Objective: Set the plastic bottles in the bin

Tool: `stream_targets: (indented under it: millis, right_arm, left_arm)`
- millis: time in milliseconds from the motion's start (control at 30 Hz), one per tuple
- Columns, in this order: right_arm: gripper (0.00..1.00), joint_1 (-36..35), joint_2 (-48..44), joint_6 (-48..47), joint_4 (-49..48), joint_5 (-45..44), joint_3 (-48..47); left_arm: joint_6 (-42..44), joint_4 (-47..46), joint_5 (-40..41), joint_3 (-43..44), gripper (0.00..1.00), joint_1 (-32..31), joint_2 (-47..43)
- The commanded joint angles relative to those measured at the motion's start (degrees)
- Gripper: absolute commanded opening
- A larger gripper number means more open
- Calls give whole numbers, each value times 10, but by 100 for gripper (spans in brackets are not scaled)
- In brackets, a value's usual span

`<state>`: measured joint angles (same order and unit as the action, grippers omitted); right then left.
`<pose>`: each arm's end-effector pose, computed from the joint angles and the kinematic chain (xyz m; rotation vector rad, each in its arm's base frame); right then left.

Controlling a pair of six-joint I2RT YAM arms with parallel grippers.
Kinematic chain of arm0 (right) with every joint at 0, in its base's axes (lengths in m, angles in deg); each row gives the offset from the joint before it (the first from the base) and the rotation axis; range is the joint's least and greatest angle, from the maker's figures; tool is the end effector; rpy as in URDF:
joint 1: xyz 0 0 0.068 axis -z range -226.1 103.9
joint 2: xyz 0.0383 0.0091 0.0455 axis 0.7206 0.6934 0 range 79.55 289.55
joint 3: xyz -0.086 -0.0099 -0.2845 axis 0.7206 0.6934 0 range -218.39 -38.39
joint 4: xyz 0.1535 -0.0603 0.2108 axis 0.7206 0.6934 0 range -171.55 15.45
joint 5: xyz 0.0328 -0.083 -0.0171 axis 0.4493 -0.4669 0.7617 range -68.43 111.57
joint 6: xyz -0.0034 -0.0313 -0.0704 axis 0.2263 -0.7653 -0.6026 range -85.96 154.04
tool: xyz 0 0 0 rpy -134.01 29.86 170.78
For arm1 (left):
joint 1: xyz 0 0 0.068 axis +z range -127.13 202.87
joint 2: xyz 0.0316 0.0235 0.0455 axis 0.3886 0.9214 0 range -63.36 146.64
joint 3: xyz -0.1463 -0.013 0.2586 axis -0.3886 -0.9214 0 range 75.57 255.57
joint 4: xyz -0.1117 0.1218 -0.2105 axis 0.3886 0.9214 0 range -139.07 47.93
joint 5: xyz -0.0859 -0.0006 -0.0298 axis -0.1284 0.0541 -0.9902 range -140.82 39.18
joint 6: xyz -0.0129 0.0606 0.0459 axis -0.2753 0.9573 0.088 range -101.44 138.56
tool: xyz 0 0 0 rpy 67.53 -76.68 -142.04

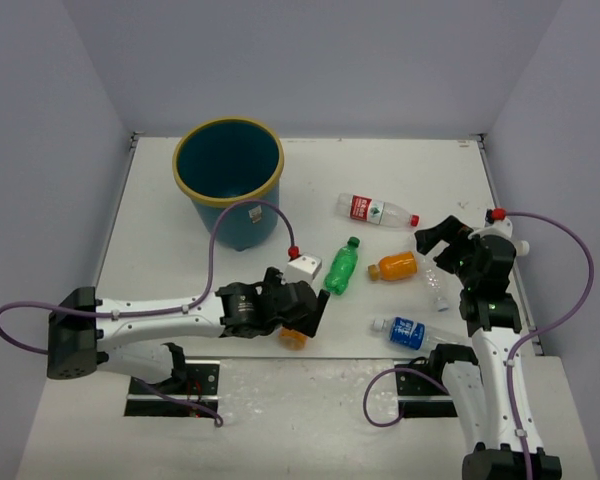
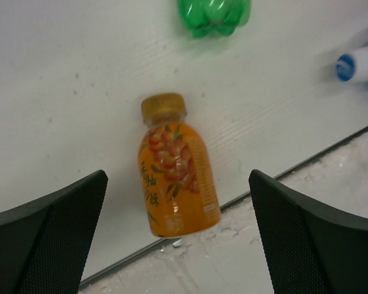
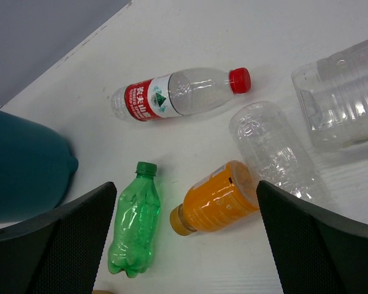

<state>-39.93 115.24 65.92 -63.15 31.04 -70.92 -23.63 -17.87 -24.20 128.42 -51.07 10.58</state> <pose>0.1687 -0.0075 0.2774 0.5364 1.8950 0.4563 0.1049 -0.2584 0.2520 0.4668 2.3460 -0.3924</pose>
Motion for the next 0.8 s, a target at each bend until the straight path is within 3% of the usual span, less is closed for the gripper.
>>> stream_targets:
  millis: [0, 367, 500, 633, 767]
  right_arm:
    - [99, 2, -6, -2, -15, -17, -4]
    - [99, 2, 0, 3, -13, -19, -5]
    - [99, 2, -2, 3, -9, -19, -7]
    - [99, 2, -8, 9, -14, -7, -7]
    - [99, 2, -13, 7, -16, 3, -6]
  left_arm:
    - [-111, 12, -4, -60, 100, -8, 6]
    - [-129, -109, -22, -113, 99, -9, 90]
    - [-118, -126, -29, -106, 72, -8, 108]
    - [-101, -130, -25, -99, 35, -9, 105]
    - [-82, -130, -14, -90, 15, -9, 80]
